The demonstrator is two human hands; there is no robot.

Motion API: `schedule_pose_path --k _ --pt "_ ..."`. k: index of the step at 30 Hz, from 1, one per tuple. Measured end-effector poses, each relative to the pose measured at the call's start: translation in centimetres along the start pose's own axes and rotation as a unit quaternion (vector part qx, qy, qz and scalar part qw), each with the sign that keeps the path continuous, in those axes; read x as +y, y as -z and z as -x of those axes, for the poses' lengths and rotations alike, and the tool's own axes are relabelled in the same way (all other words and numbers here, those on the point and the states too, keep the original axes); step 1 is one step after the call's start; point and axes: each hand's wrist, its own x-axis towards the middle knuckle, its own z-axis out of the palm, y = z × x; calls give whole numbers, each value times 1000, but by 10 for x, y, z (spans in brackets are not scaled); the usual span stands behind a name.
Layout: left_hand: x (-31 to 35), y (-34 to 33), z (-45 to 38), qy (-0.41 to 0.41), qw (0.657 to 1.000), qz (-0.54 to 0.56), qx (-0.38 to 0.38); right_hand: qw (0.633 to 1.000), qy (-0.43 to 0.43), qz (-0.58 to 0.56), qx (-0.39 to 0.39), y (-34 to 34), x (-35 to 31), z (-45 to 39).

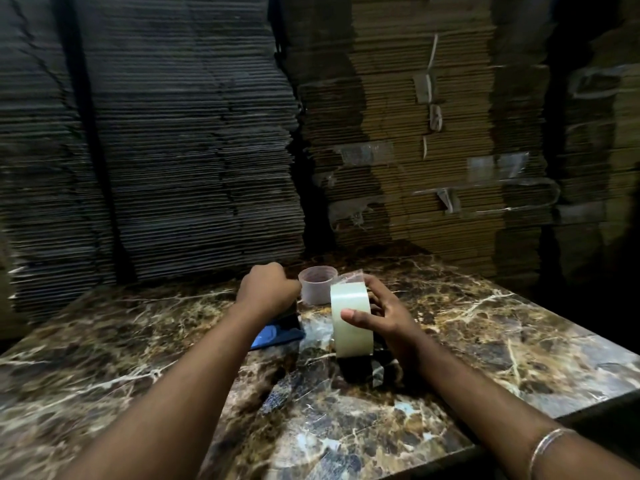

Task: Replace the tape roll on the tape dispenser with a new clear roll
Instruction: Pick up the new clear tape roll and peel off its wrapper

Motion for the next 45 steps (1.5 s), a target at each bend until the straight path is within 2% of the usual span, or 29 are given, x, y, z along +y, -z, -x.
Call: schedule_pose_path --k 6,9,12,18,22,26,29,32,39,45 --pt "2 16 0 38 997 53 -49 1000 5 5 -3 -1 -1 -1" --pt "5 11 7 28 996 44 -79 1000 4 -1 -8 -2 -3 0" --pt "3 4 11 28 997 51 -55 1000 4 3 -9 0 -5 3" --pt "-1 5 9 60 985 156 -40 999 12 33 -1 -2 -8 5" --pt "-11 9 15 72 948 308 -33 998 20 52 3 -3 -10 5" --pt "-26 11 26 84 874 479 -4 997 26 70 1 -5 -9 5" --pt "-33 10 35 72 832 550 -5 997 26 69 2 -6 -7 4" --pt "-38 7 44 70 795 601 35 995 35 88 6 -7 -5 4" --pt "-40 1 42 55 776 625 63 985 73 147 47 -15 -13 8" --pt "-48 -1 44 74 751 654 48 970 104 205 81 -44 -5 4"
